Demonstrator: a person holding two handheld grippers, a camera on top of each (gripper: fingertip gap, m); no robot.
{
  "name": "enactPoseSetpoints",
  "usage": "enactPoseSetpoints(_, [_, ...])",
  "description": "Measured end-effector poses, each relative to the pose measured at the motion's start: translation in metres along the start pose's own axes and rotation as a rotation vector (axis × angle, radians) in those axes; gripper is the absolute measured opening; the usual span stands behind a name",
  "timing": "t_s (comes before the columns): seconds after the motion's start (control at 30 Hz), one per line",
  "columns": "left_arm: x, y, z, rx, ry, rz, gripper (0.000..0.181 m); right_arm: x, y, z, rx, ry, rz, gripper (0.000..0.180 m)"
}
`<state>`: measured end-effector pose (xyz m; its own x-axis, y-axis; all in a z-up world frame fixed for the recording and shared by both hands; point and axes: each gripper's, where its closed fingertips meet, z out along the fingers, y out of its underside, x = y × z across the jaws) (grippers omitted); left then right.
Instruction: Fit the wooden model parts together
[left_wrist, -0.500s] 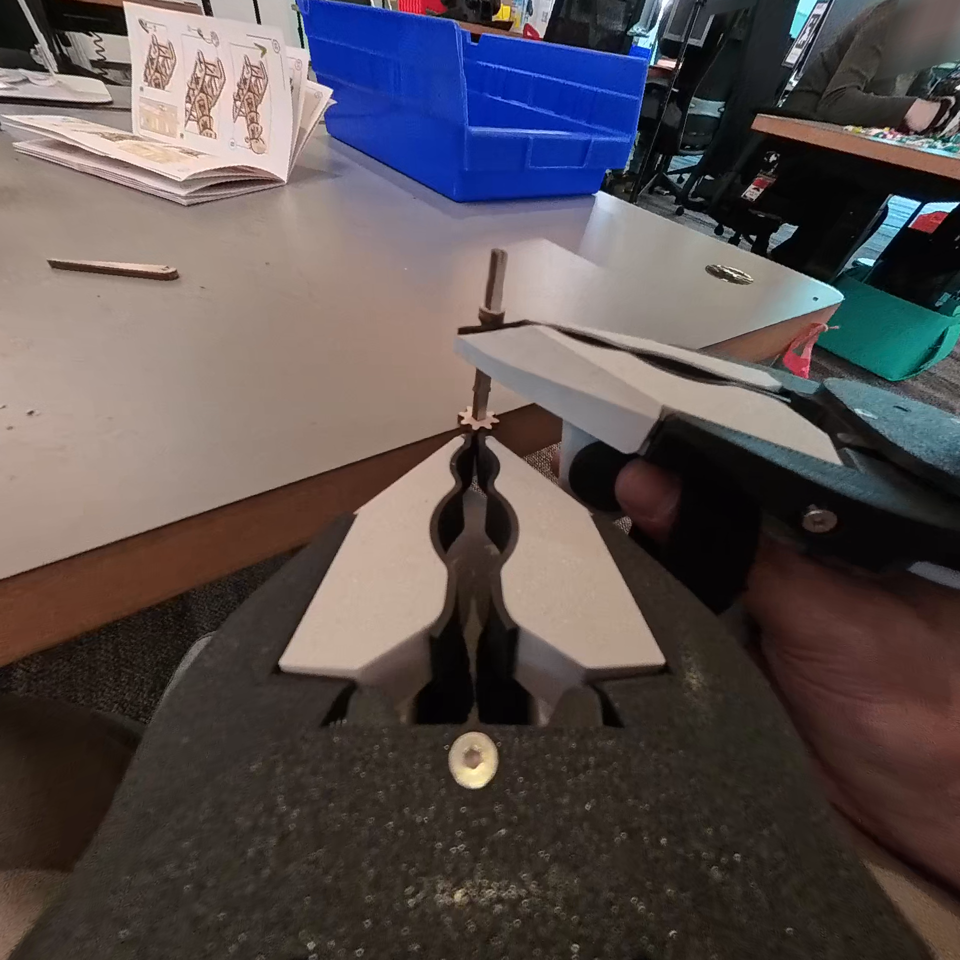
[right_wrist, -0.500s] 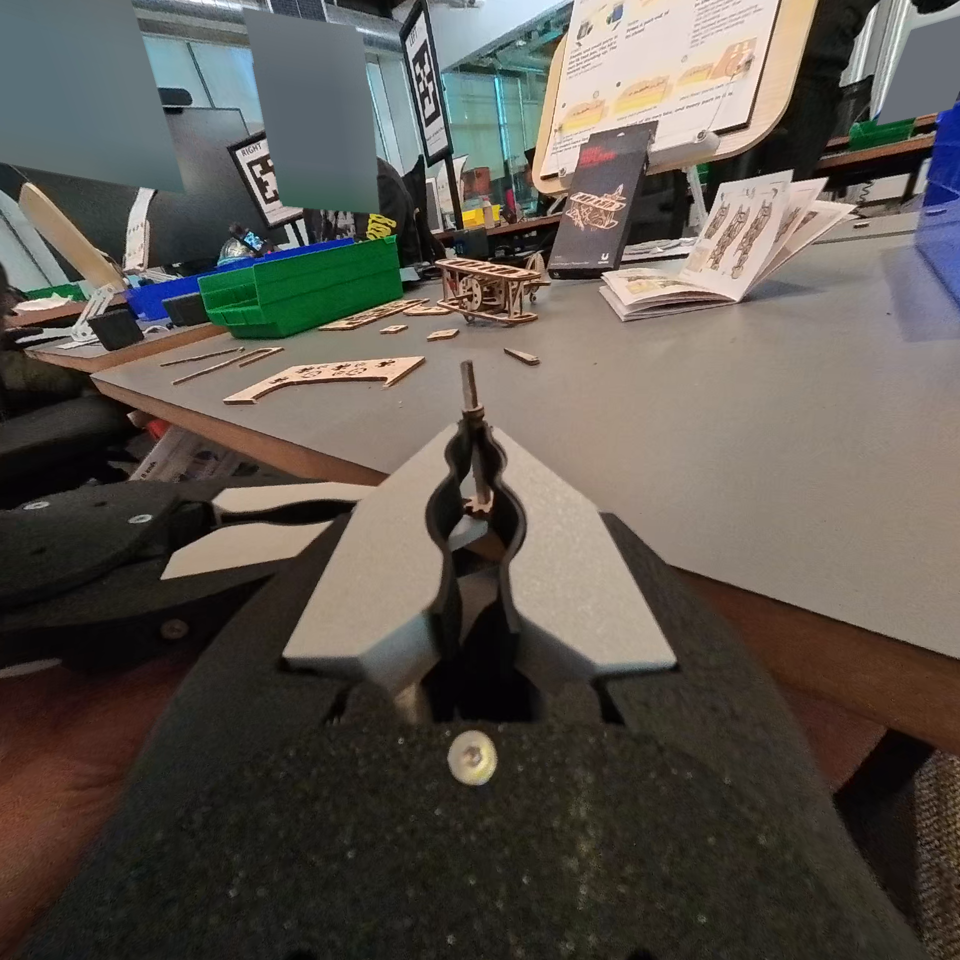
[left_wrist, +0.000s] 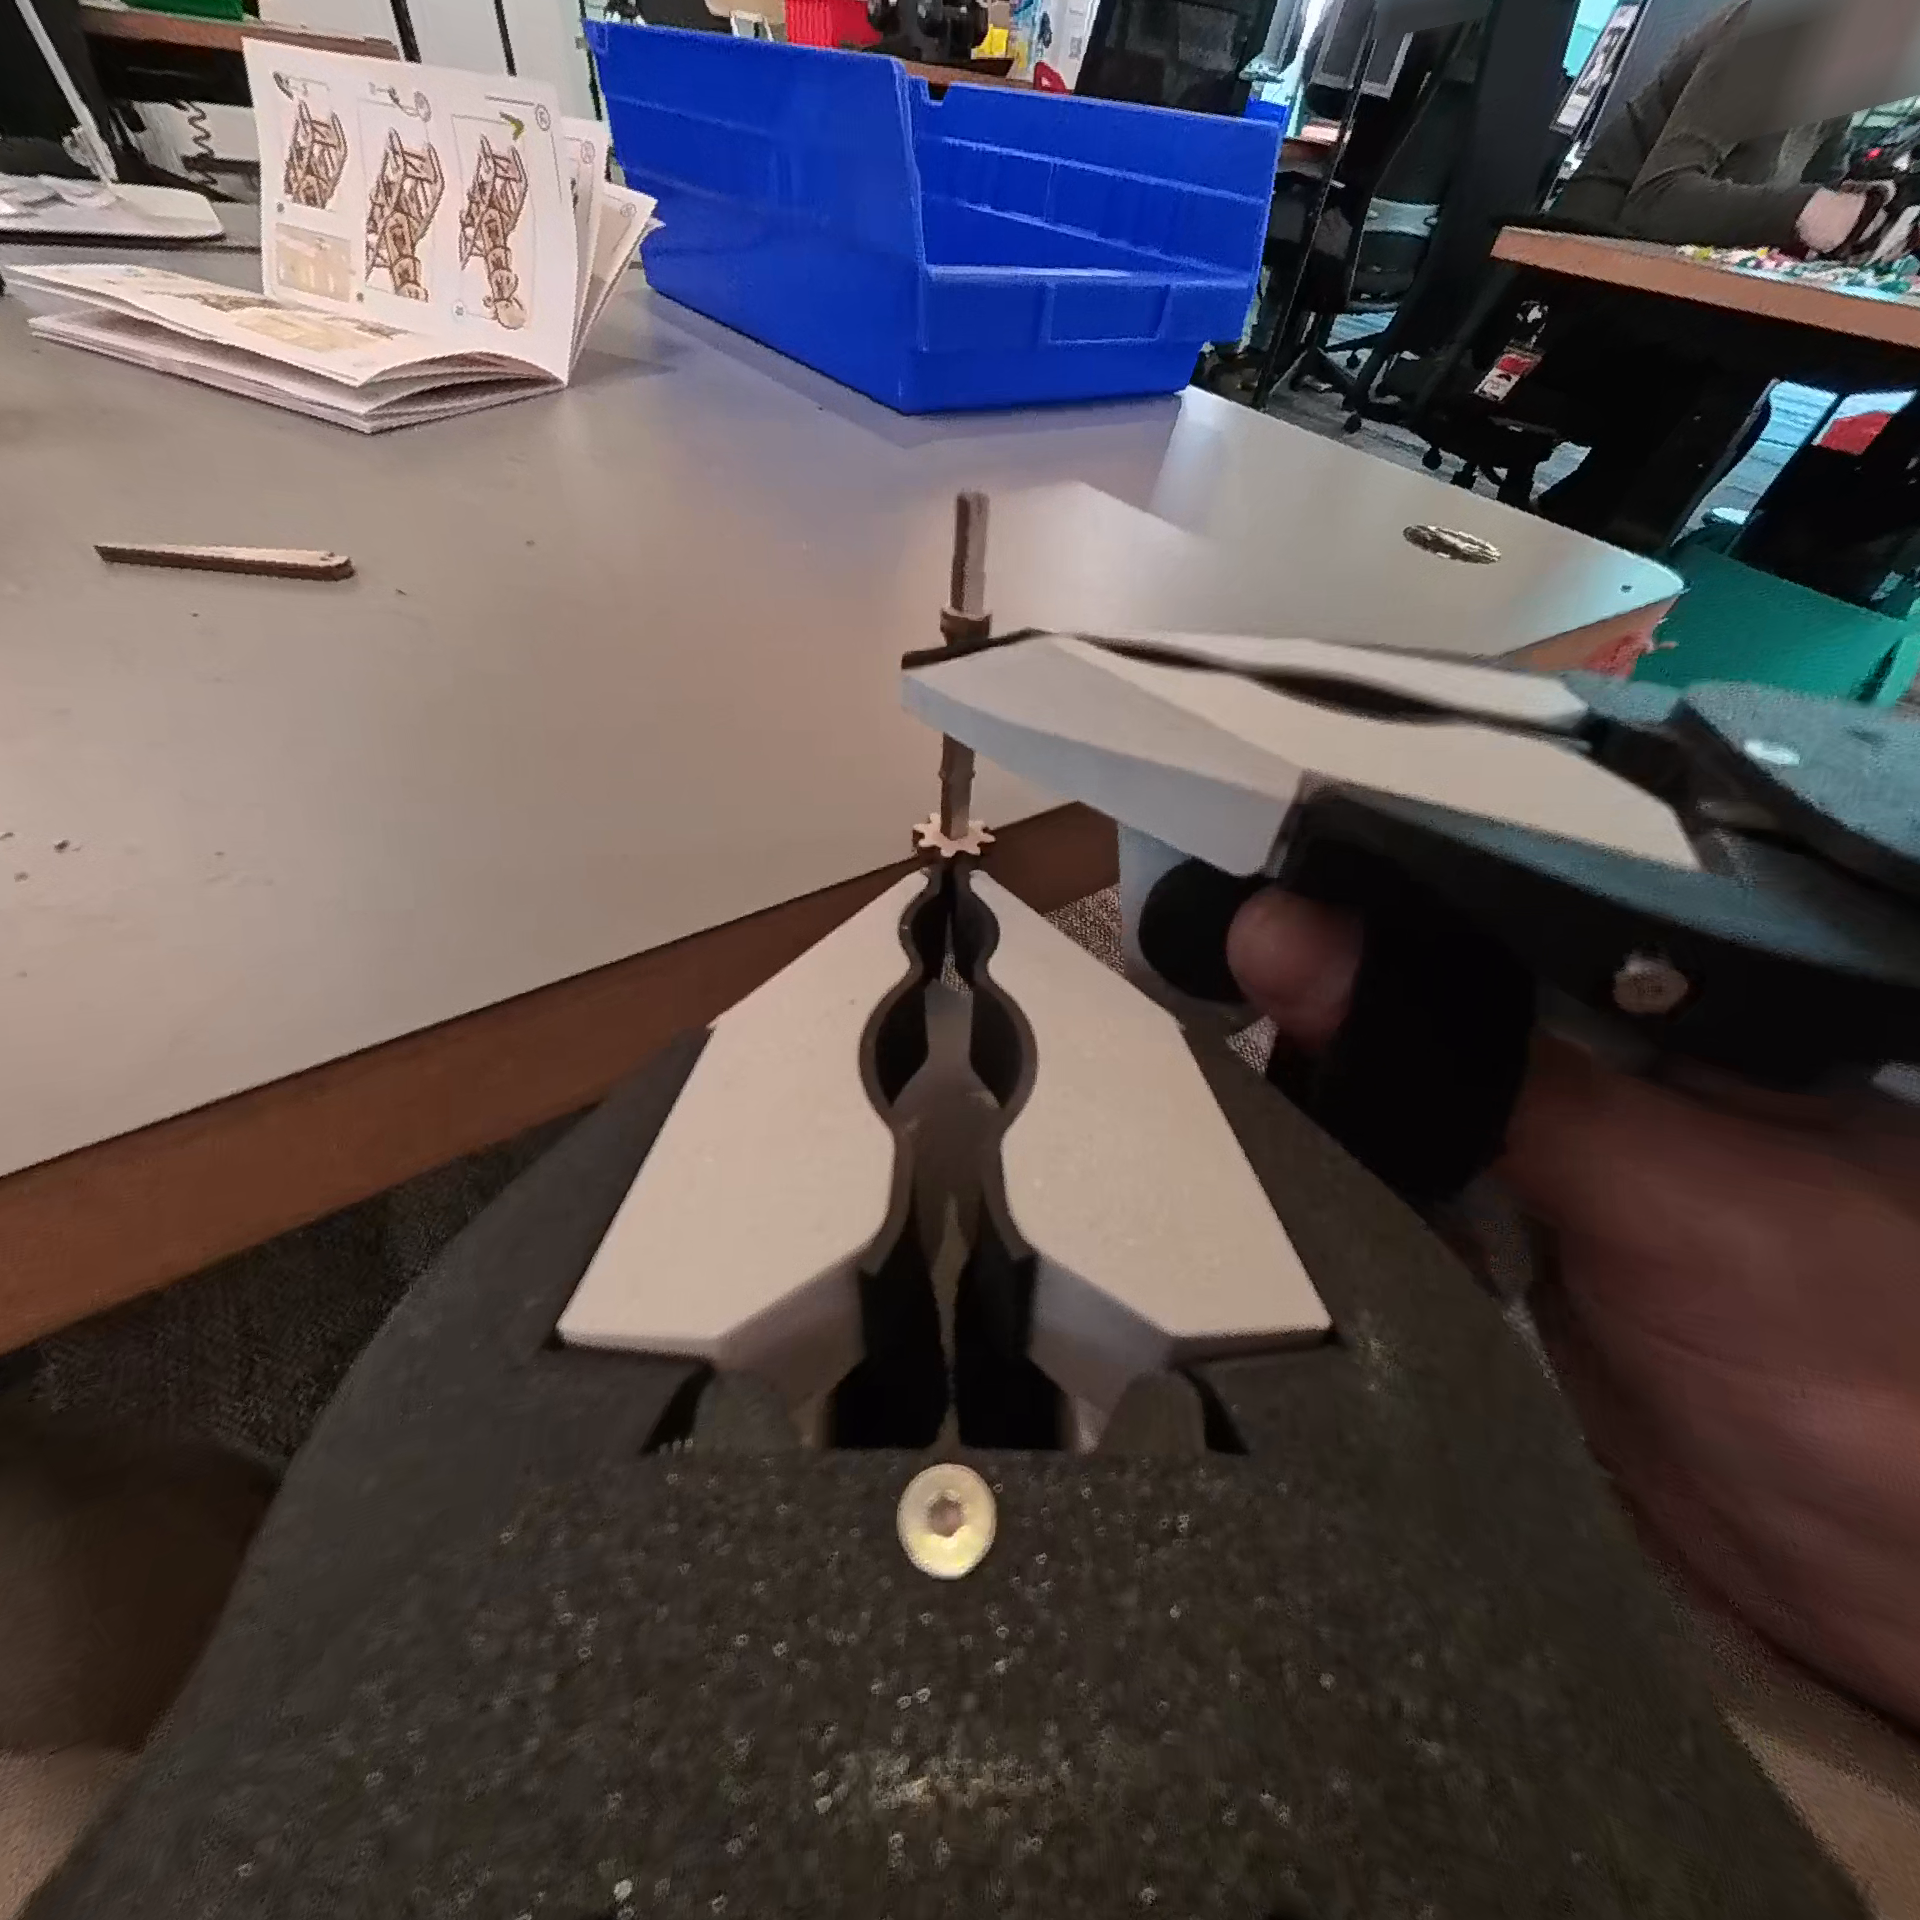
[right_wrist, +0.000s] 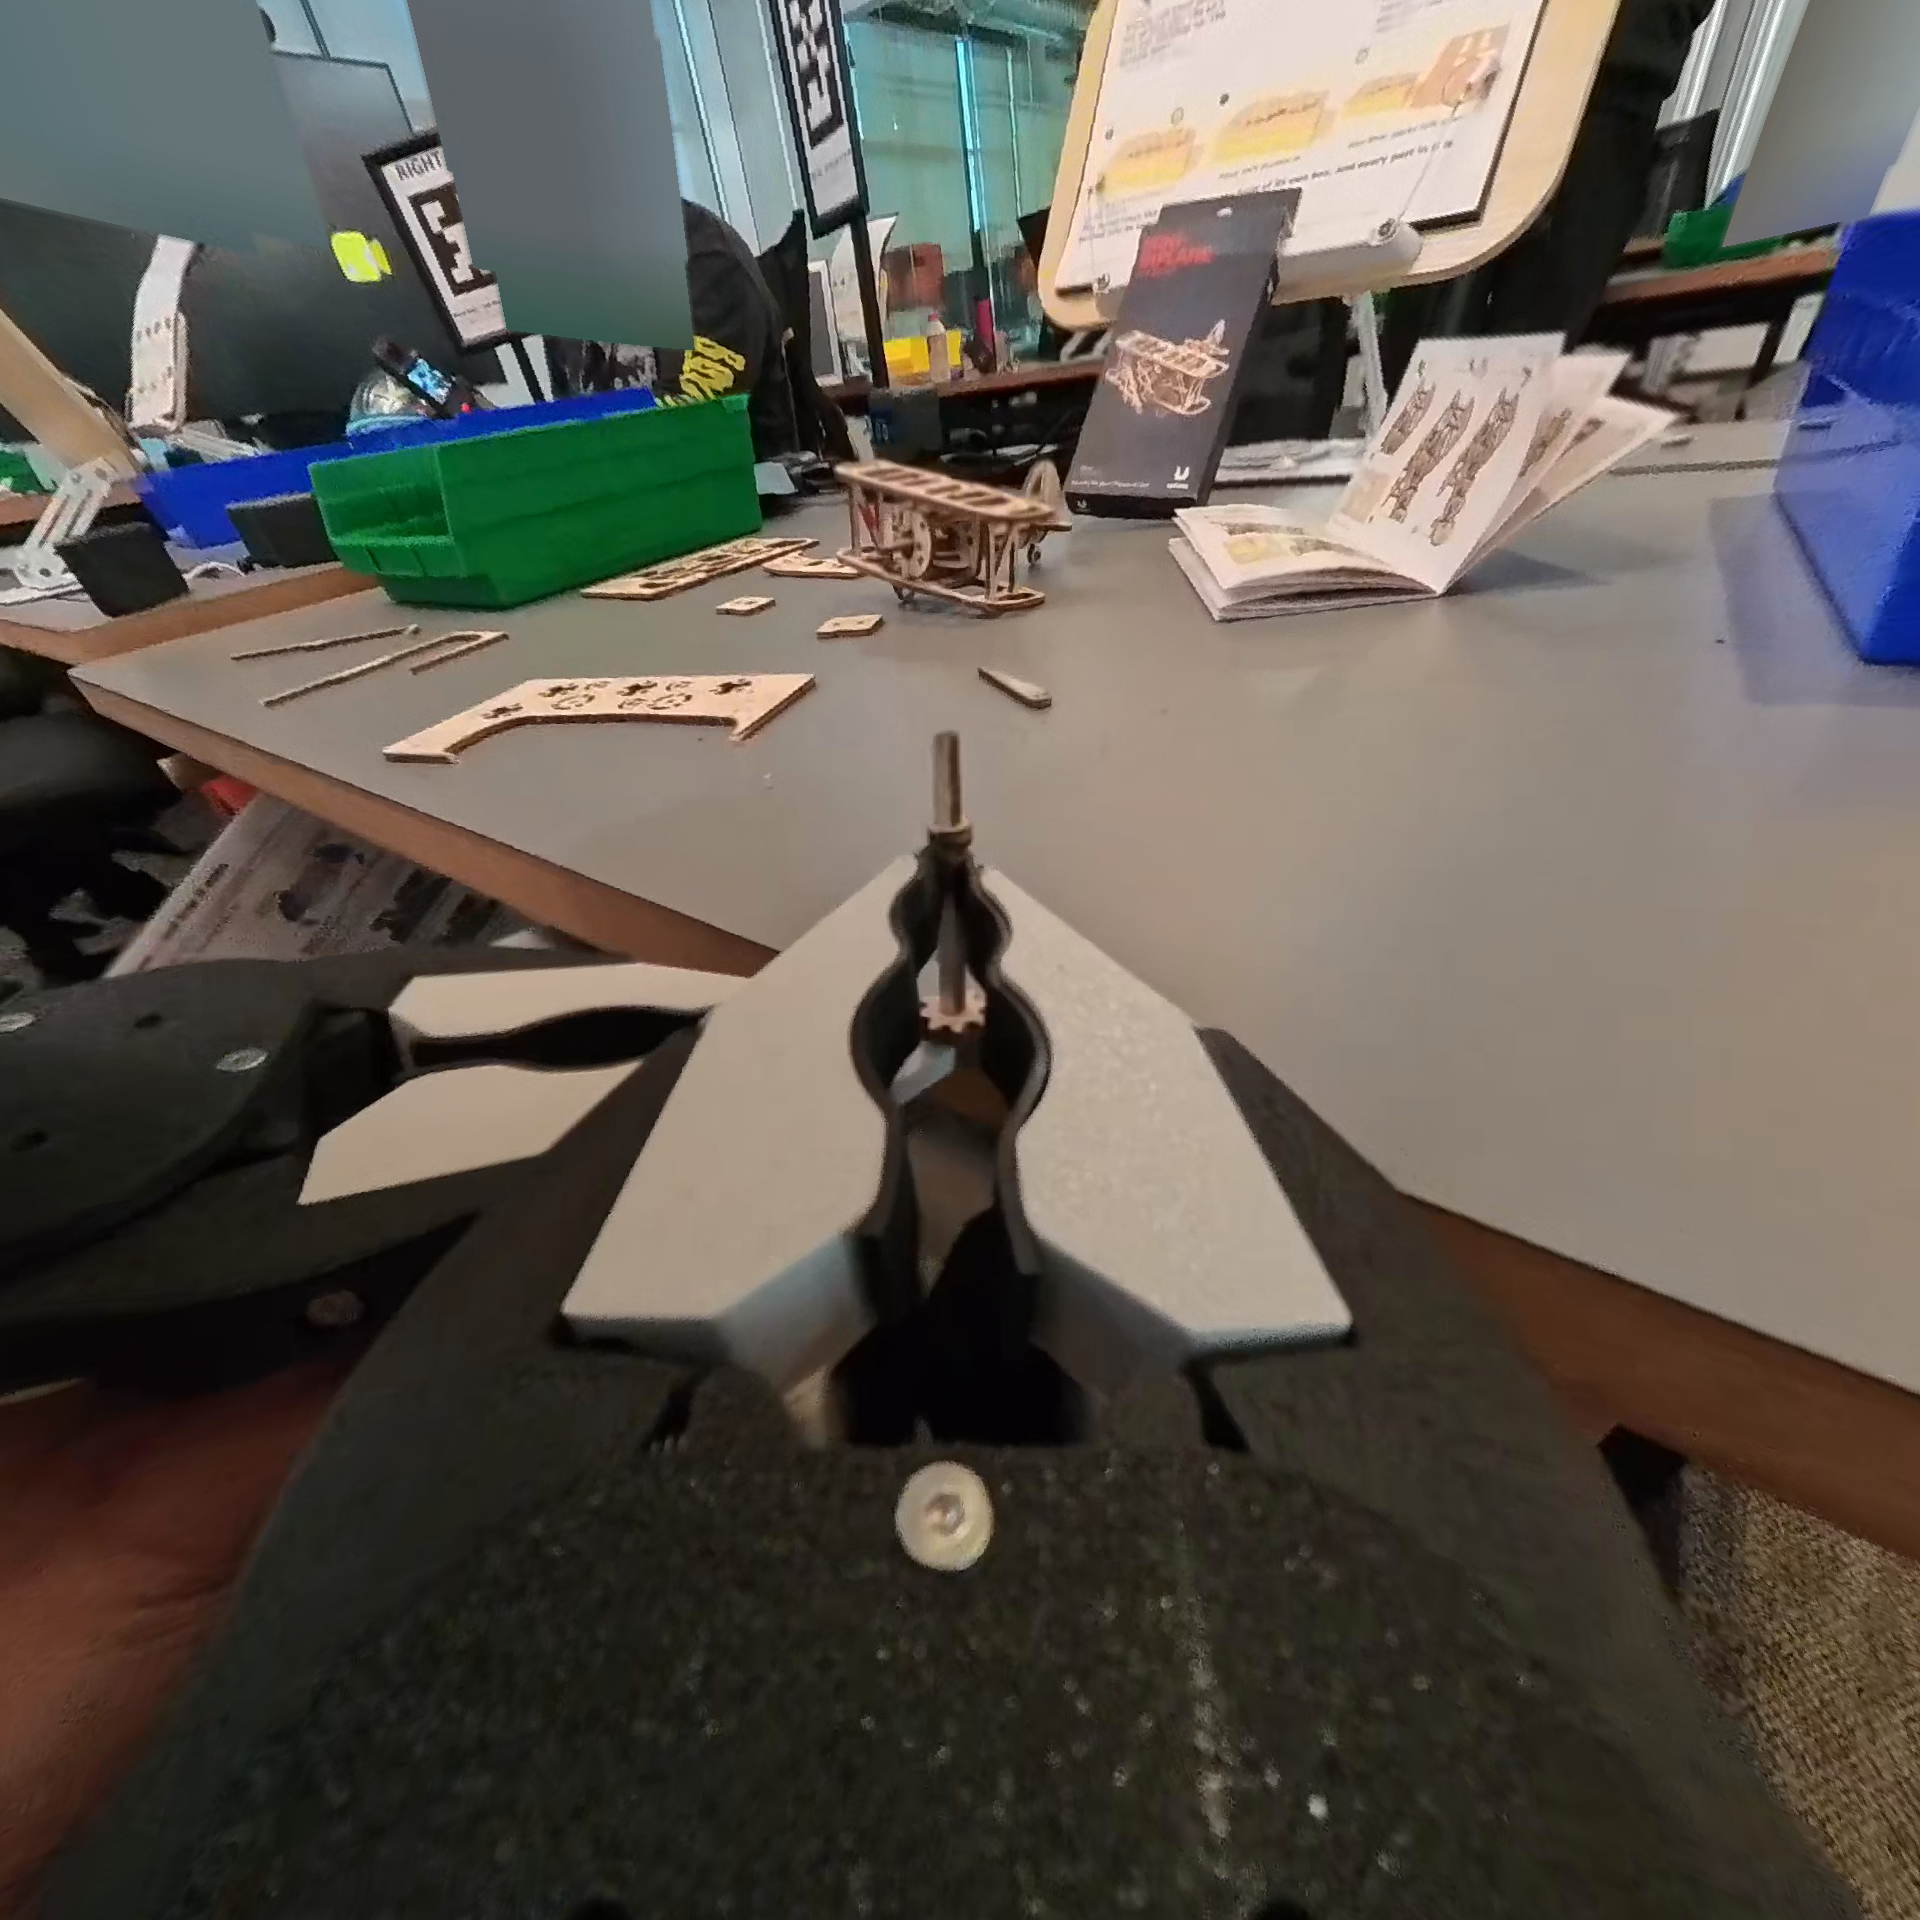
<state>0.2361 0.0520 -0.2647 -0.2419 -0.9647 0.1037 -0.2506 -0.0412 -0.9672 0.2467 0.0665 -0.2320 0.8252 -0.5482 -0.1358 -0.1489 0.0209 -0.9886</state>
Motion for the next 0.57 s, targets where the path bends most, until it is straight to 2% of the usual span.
enactPoseSetpoints(0.03, [0.001, -0.001, 0.001, 0.002, 0.007, 0.009, 0.000, 0.002, -0.001, 0.000, -0.025, 0.003, 0.007, 0.003])
enactPoseSetpoints(0.2, [0.000, -0.009, 0.001, 0.042, -0.018, 0.063, 0.000, 0.002, -0.010, -0.001, -0.157, -0.062, -0.089, 0.005])
enactPoseSetpoints(0.3, [-0.006, -0.010, 0.002, 0.043, -0.012, 0.036, 0.000, 0.000, -0.014, -0.005, -0.217, -0.115, -0.062, 0.004])
enactPoseSetpoints(0.43, [-0.013, -0.010, 0.000, 0.043, -0.030, 0.052, 0.000, 0.005, -0.009, -0.008, -0.331, -0.135, -0.036, 0.020])
enactPoseSetpoints(0.57, [-0.012, -0.009, -0.002, 0.036, -0.032, 0.088, 0.000, 0.004, -0.029, -0.004, -0.545, -0.192, 0.021, 0.026])
